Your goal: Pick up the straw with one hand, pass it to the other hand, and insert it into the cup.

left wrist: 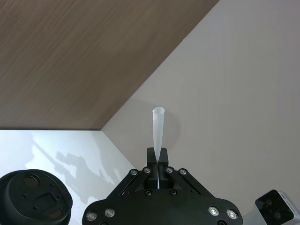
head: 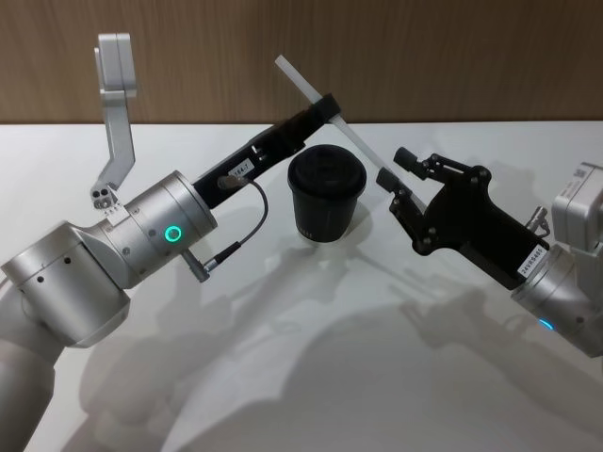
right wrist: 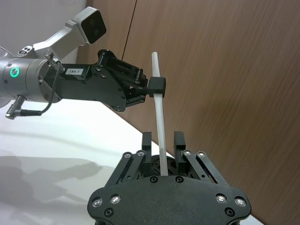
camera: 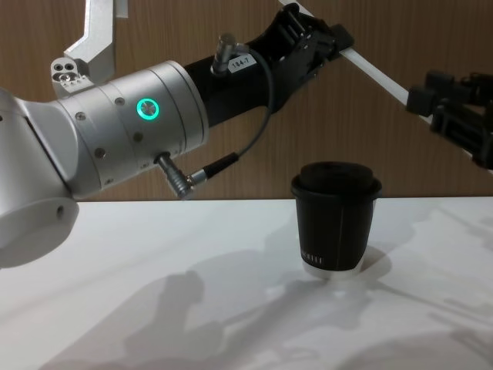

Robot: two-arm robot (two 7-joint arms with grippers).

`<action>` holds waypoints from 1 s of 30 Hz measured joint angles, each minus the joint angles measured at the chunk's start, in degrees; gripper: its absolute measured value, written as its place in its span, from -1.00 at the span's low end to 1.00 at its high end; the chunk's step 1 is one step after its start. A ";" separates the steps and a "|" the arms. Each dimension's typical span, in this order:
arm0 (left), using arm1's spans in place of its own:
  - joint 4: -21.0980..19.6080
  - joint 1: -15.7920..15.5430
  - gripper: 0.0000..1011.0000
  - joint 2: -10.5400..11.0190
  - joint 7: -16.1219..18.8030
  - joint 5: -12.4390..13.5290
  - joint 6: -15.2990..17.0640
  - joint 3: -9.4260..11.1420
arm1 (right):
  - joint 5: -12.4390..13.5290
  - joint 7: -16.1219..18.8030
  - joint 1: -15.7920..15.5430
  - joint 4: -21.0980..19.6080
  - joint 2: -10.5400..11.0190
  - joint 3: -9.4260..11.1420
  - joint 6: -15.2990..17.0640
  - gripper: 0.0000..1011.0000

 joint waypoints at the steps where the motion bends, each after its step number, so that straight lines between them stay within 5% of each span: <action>1: 0.00 0.00 -0.96 0.00 0.00 0.00 0.00 0.00 | 0.00 0.00 0.00 0.00 0.00 0.00 0.00 -0.41; 16: 0.13 -0.23 -0.96 0.01 0.00 0.25 -0.30 0.25 | 0.00 0.00 0.00 0.00 0.00 0.00 0.00 0.50; 22: 1.15 -1.49 -0.96 0.12 -0.06 2.51 -1.93 1.27 | 0.00 0.00 0.00 0.00 0.00 0.00 0.00 0.85; 30: 2.44 -4.06 -0.96 0.58 0.06 6.13 -3.67 3.20 | 0.00 0.00 0.00 0.00 0.00 0.00 0.00 0.98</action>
